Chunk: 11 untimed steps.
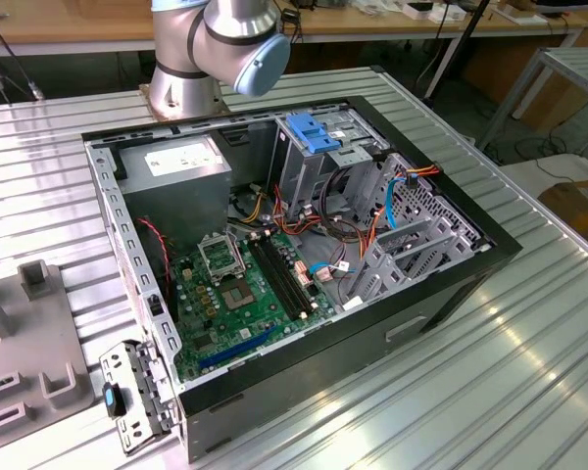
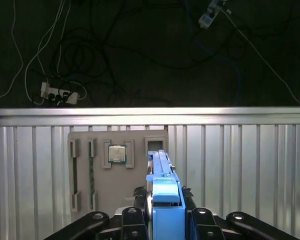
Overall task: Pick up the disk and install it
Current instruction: 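Pick up the disk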
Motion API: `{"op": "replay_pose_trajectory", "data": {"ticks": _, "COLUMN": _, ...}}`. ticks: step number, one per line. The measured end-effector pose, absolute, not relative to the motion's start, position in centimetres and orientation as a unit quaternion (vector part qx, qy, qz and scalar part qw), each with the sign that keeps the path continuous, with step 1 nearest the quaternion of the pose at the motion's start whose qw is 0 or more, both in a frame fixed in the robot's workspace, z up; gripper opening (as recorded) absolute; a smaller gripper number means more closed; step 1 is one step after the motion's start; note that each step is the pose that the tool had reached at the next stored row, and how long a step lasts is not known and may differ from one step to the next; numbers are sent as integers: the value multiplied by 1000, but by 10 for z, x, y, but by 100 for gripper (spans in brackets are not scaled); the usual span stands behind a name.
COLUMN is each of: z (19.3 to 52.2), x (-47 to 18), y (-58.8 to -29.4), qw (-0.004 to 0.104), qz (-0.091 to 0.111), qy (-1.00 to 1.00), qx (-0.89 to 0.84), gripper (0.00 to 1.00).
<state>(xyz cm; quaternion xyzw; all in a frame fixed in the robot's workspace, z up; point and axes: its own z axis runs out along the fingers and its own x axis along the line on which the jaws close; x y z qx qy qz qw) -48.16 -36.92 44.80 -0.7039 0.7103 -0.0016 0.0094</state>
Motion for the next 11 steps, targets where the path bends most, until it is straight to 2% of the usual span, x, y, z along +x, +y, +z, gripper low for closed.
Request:
{"op": "replay_pose_trajectory", "data": {"ticks": 4, "z": 475, "x": -482, "y": -369, "qw": 9, "qz": -3, "qy": 710, "qx": -704, "gripper": 37}}
{"op": "replay_pose_trajectory", "data": {"ticks": 8, "z": 516, "x": -482, "y": -369, "qw": 6, "qz": -5, "qy": 710, "qx": -704, "gripper": 37}}
{"op": "replay_pose_trajectory", "data": {"ticks": 11, "z": 520, "x": -482, "y": -369, "qw": 6, "qz": -5, "qy": 710, "qx": -704, "gripper": 37}}
